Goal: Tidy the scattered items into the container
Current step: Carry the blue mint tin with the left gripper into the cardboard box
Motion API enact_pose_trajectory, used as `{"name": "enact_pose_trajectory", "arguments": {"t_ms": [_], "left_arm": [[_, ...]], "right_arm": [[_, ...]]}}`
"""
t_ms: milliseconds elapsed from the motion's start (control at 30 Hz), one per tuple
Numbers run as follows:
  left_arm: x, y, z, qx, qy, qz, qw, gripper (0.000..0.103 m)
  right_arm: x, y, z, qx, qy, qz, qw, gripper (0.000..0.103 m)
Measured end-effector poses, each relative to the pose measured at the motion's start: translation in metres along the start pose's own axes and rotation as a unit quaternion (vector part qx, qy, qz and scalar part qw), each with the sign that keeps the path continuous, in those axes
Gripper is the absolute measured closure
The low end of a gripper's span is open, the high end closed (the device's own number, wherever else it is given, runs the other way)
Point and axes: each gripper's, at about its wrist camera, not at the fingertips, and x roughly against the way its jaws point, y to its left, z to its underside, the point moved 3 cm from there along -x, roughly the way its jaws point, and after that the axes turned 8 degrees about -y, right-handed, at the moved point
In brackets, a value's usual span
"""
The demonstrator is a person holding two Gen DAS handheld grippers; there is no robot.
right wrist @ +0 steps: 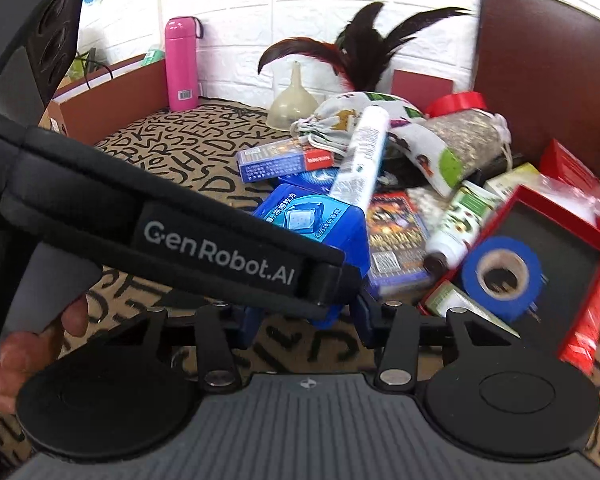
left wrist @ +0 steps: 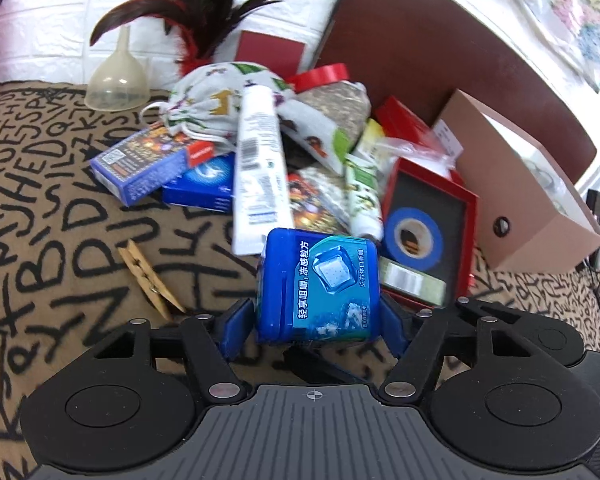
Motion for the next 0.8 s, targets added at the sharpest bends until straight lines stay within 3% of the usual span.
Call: {"name": "enact_pose_trajectory", "arguments": {"t_ms": [367,800], "left_arm": [[0.019,-0.092,0.007,-0.068,-0.010,0.027,0.9973,0.035],[-0.007,-0.232,-0.022,-0.131,-0.032,0.099,0.9859,0.035]], "right_arm": [[0.080,-0.030,0.011,-0.028,-0.046,0.036,0.998,0.052],[0.173,-0.125,0.012,-0.070,-0.130,0.130,0.980,0.052]]}}
